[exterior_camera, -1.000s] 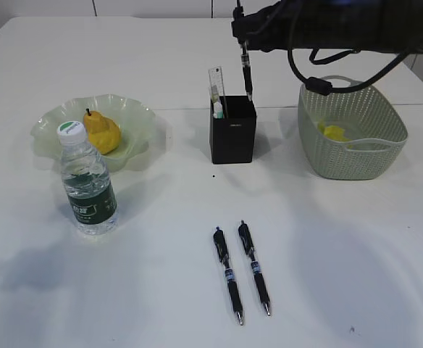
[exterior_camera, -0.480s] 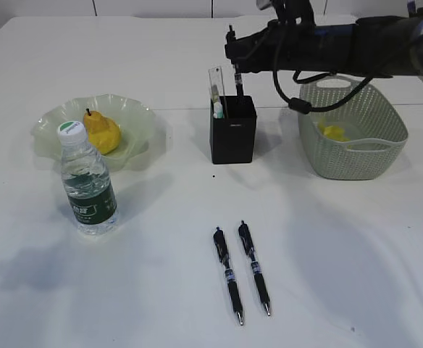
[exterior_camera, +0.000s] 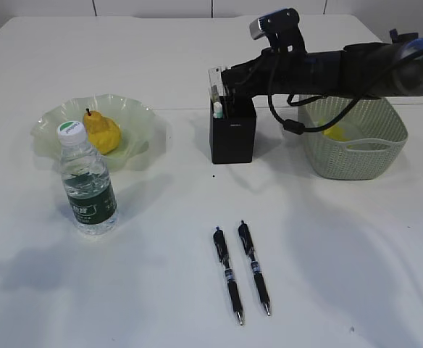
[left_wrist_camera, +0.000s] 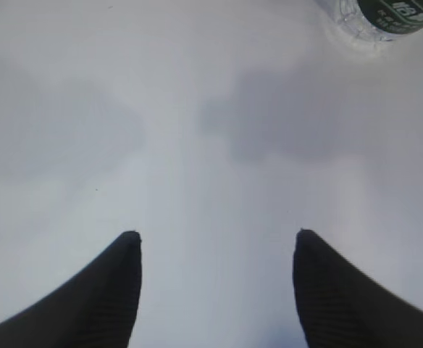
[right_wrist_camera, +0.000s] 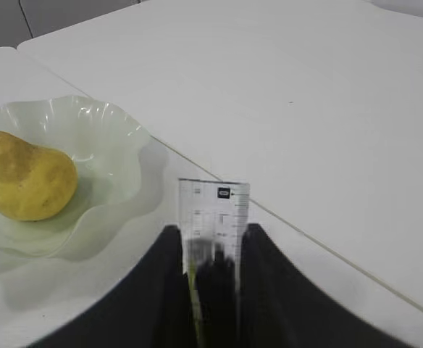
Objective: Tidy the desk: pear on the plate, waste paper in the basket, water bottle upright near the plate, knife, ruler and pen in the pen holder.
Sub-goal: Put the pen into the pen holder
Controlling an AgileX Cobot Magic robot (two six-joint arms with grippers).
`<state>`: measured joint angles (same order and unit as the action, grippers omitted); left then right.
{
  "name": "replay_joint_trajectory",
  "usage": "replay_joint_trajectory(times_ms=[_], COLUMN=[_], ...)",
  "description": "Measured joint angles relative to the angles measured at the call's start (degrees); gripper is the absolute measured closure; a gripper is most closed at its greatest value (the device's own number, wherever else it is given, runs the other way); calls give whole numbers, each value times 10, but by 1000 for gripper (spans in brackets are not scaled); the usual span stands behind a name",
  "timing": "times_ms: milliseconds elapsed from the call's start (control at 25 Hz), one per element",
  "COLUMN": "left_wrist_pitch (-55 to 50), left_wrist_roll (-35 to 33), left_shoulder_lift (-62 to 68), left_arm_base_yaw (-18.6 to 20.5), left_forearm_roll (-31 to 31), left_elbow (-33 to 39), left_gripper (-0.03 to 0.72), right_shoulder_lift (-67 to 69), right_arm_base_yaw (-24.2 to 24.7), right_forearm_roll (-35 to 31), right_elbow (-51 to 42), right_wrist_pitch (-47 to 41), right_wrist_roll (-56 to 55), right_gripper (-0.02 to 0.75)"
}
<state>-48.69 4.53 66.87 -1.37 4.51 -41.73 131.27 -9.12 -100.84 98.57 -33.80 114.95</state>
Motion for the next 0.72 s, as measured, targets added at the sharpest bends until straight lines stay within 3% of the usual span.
replay_joint_trajectory(times_ms=[200, 520, 720], left_wrist_pitch=[0, 0, 0], left_wrist_roll=[0, 0, 0], left_shoulder_lift=[0, 0, 0], left_arm_base_yaw=[0, 0, 0], left_forearm_roll=[0, 1, 1], left_elbow=[0, 0, 0], left_gripper=[221, 221, 221], right_shoulder_lift=[0, -22, -69], right_arm_base_yaw=[0, 0, 0], right_forearm_roll=[0, 1, 75], right_elbow=[1, 1, 1], right_wrist_pitch=[0, 0, 0], right_wrist_roll=[-1, -70, -154], right_gripper=[466, 454, 454])
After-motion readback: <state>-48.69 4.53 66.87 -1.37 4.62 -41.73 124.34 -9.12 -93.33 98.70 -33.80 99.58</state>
